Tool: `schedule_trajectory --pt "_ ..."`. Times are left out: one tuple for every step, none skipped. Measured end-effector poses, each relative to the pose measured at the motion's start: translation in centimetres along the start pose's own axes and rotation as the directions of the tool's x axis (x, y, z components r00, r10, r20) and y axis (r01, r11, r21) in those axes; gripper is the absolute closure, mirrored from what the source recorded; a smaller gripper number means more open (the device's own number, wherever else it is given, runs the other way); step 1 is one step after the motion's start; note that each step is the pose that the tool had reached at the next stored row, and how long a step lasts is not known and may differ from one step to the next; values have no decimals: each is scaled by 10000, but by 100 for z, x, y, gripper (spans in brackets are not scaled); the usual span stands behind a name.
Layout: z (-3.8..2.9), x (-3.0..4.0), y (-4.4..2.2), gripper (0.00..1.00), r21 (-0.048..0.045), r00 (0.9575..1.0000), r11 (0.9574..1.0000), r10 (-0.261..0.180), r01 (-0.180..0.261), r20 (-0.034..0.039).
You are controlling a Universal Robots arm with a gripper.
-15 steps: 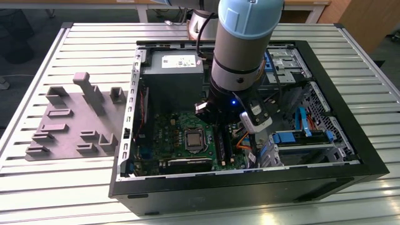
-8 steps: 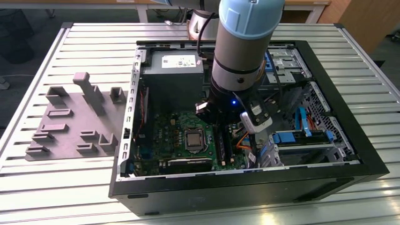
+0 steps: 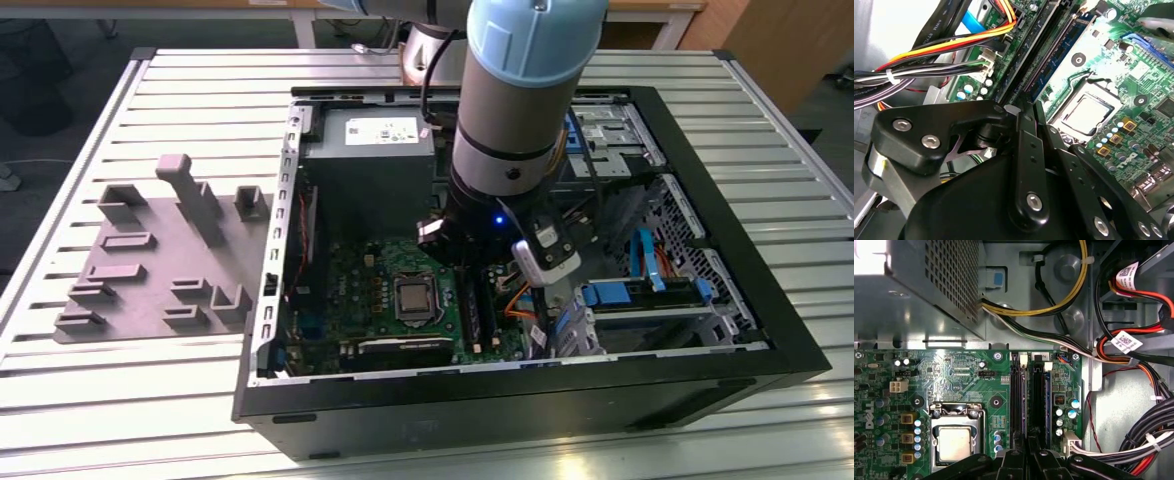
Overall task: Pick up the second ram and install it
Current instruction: 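Insert the second ram into the second slot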
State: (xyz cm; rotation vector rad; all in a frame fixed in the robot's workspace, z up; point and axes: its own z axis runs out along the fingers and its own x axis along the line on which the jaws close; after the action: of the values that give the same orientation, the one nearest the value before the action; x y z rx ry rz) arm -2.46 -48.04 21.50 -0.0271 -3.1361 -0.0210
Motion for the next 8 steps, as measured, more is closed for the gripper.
schedule_trajectory --pt "0 0 0 86 -1 10000 10000 3 -3 0" --pt "1 0 0 86 -3 10000 10000 7 -7 0" --pt "3 0 0 86 -7 10000 10000 11 -11 1" --pt "6 0 0 86 -10 10000 10000 17 -17 2" --pt "12 0 0 86 -11 10000 10000 25 -25 2" --pt "17 0 0 86 -10 10000 10000 33 -33 1" --pt "21 0 0 86 -9 10000 10000 41 -41 1" --pt "22 0 0 86 -8 10000 10000 47 -47 1"
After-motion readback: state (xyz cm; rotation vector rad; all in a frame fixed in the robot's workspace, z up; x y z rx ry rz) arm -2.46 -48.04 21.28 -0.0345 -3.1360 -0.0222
